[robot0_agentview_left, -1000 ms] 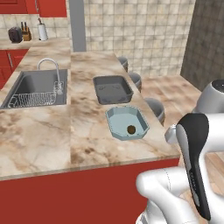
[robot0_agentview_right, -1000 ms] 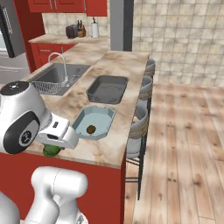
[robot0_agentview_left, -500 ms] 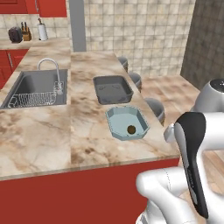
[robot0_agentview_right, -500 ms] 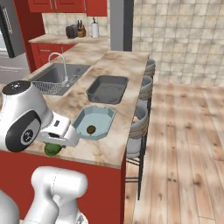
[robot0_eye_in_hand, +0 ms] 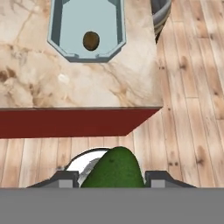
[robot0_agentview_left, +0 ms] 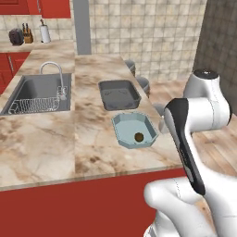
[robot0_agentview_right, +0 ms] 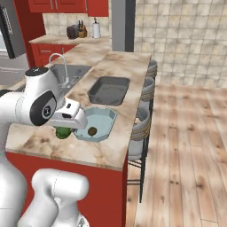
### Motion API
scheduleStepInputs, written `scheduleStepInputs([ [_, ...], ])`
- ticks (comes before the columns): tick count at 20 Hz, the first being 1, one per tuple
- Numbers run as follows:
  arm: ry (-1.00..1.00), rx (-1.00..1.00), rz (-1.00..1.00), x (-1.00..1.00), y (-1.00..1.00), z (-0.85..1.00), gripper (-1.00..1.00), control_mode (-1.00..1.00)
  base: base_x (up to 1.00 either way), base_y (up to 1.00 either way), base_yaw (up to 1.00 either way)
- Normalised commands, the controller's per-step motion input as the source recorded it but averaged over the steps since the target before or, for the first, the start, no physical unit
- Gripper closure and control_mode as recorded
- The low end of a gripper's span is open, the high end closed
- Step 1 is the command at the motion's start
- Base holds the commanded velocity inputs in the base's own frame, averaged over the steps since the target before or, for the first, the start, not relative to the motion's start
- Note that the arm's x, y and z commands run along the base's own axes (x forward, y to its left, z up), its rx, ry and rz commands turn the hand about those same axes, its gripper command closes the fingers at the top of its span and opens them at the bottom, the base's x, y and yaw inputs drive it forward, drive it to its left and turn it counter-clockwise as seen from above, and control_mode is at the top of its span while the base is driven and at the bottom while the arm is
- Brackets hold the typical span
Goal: Place the cold items (kiwi and avocado) from the fridge in one tupperware on the dining counter. Place the warm items (kebab skewer and hot dog) in the stove area in another tupperware.
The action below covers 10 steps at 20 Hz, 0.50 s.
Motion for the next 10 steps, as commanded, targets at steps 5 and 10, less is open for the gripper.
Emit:
scheduleStepInputs([
  [5, 0.06, 0.01, 0.0, 1.0, 0.09, -0.03, 1.0, -1.0, 0.0, 0.0, 0.0],
  [10, 0.0, 0.0, 0.0, 1.0, 0.0, -0.47, 1.0, -1.0, 0.0, 0.0, 0.0],
])
